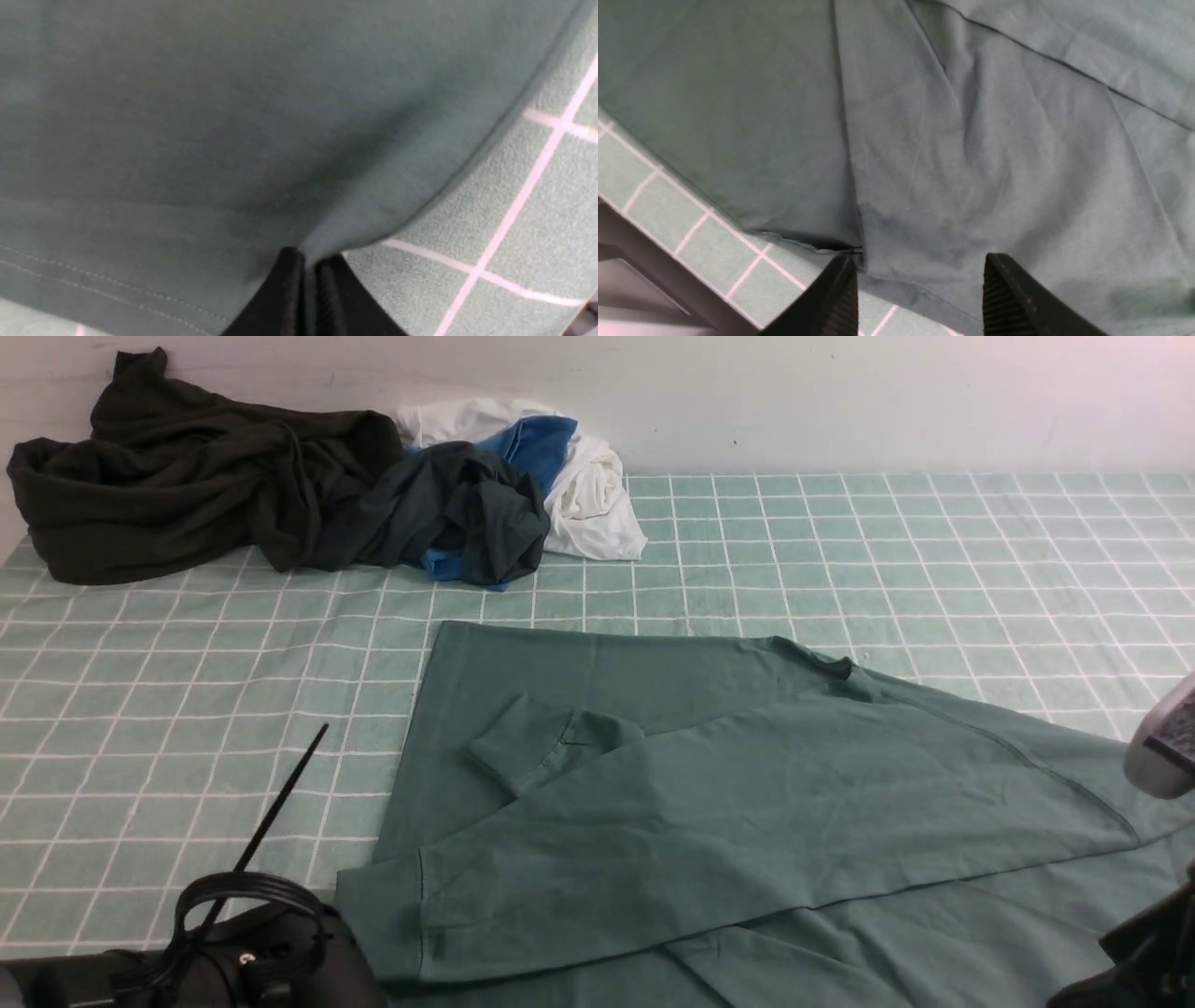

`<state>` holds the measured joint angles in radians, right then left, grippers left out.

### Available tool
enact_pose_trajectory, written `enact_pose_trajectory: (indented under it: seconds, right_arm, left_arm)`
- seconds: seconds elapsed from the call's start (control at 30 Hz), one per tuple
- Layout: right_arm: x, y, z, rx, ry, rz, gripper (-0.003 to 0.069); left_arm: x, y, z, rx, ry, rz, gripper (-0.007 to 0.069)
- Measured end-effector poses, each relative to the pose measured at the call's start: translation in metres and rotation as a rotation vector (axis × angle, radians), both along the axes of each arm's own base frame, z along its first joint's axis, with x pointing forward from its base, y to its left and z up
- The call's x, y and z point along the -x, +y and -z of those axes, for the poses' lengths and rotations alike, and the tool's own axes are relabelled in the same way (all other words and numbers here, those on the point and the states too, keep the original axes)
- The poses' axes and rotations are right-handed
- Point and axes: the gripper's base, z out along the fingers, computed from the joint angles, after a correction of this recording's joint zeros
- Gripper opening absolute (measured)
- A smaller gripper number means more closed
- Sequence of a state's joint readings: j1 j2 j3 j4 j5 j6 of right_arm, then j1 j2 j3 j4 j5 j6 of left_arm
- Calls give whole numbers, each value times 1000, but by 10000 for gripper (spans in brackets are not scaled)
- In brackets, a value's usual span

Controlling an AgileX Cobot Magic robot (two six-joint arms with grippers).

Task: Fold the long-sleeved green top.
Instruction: Use both arms simultaneously to clamp the lower edge of the clothing fabric

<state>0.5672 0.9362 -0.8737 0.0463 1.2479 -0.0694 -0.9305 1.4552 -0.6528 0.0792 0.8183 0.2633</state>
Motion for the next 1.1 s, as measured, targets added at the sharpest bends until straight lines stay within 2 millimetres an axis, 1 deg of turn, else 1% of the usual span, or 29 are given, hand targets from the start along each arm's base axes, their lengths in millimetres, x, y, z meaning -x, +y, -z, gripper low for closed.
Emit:
enact_pose_trajectory:
  seconds: [0.03,0.07,0.13,0.23,0.27,0.33,0.37,0.47,0.5,0.53,0.57,0.63,0.67,0.7,0.73,0.77,0.8,0.83,0.87,0.93,1.0,1.1]
  right_arm:
    - [0,0,0,3,-2,-2,347]
    - [0,-1,0,18,-12,-23,347]
    - [-1,-1,0,43,-29,-78,347]
    - [-1,-1,0,69,-47,-145,347]
    - [-1,-1,0,93,-64,-207,353]
    - [0,-1,3,117,-69,-258,367]
    - [1,-2,9,137,-59,-291,382]
    - [6,-6,34,192,6,-347,427]
    - [10,-8,49,217,47,-371,446]
    - [12,-9,54,224,62,-375,449]
    - [17,-13,72,252,98,-408,468]
    - [22,-18,95,292,121,-451,481]
    - [24,-20,103,313,127,-467,484]
    - [24,-21,105,317,126,-469,484]
    - [26,-25,119,359,122,-498,486]
    - [26,-28,126,385,115,-515,486]
    - [26,-29,128,394,108,-519,486]
    - [25,-32,137,428,83,-541,486]
    - [25,-34,141,450,65,-557,484]
    - [23,-36,147,483,12,-589,474]
    - [22,-38,151,509,-32,-617,463]
    - [21,-38,155,519,-46,-635,436]
  left_arm:
    - [0,-1,-1,2,0,-3,6]
    - [-3,-4,-7,-3,1,-7,6]
    - [-3,-3,-12,-39,20,-10,6]
    - [0,3,-15,-84,40,-10,6]
    - [3,8,-19,-104,50,-12,6]
    - [8,15,-23,-113,51,-15,6]
    - [11,18,-24,-114,51,-16,6]
    - [17,27,-27,-116,52,-19,6]
    - [19,30,-28,-114,50,-20,6]
    - [19,30,-28,-113,49,-21,6]
    - [21,33,-28,-110,47,-23,6]
    - [23,35,-28,-109,46,-33,6]
    - [24,36,-28,-109,46,-37,6]
    - [24,36,-28,-108,45,-38,6]
    - [25,37,-27,-110,47,-43,6]
    - [25,38,-27,-112,47,-46,6]
    - [25,38,-27,-112,47,-47,6]
    - [25,37,-27,-111,47,-47,6]
    - [25,37,-27,-107,44,-49,6]
    - [24,36,-27,-97,38,-50,6]
    - [23,35,-26,-86,31,-50,6]
    - [23,35,-26,-79,26,-49,6]
